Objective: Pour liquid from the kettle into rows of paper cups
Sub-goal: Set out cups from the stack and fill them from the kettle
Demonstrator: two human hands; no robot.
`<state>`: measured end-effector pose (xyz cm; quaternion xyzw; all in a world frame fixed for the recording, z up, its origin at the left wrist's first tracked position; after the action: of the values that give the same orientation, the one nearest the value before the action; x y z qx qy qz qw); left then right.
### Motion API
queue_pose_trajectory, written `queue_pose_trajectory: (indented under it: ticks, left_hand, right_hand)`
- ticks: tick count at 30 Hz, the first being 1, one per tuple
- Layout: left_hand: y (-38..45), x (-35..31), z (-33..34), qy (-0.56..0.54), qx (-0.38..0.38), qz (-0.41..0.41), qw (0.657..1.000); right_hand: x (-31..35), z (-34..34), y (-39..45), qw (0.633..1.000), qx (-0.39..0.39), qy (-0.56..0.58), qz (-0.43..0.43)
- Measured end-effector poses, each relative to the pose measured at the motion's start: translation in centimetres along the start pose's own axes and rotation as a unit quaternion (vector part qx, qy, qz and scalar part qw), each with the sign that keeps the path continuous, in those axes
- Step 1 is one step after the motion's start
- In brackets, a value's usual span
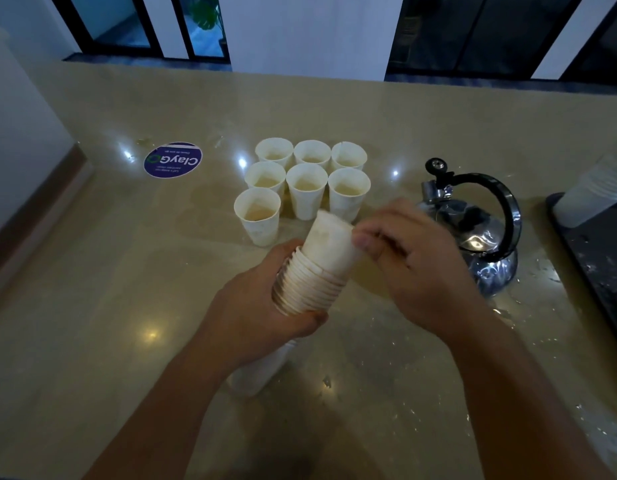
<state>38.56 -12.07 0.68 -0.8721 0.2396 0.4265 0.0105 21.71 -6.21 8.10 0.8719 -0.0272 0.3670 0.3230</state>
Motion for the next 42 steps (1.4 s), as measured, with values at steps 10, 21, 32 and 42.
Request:
queue_pose_trajectory:
  ticks: [10, 21, 32, 42]
  left_hand:
    - [-0.2, 1.0, -4.3, -0.078, -0.176, 0.016, 0.981]
    - [-0.5, 0.2, -5.5, -0.061, -0.221, 0.017, 0.973]
    - [-1.9, -12.5, -8.2, -0.148, -0.328, 0.306, 0.881]
    - [8.5, -12.6, 8.3, -0.146, -0.046, 0.080, 0.985]
  right_hand:
    - [-3.9, -1.8, 0.6, 0.994, -0.007, -0.029, 0.104]
    - [-6.6, 3.1, -3.6, 0.945, 0.255, -0.123, 0.167]
    - [-6.2, -10.4, 0.1, 0.924, -0.348, -0.124, 0.098]
    - [-14.3, -11.6, 0.6, 0.906, -0.296, -0.090, 0.288]
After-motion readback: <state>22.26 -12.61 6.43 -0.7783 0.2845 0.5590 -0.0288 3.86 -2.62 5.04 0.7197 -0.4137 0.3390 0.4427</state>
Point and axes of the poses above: each hand's wrist, its own y-axis towards the middle knuckle, its own z-axis out of the palm, x = y × z, the point moved 9 cm from there along y, towards the middle knuckle, and after that the axes turned 13 degrees about -x, right-handed, at the moved point
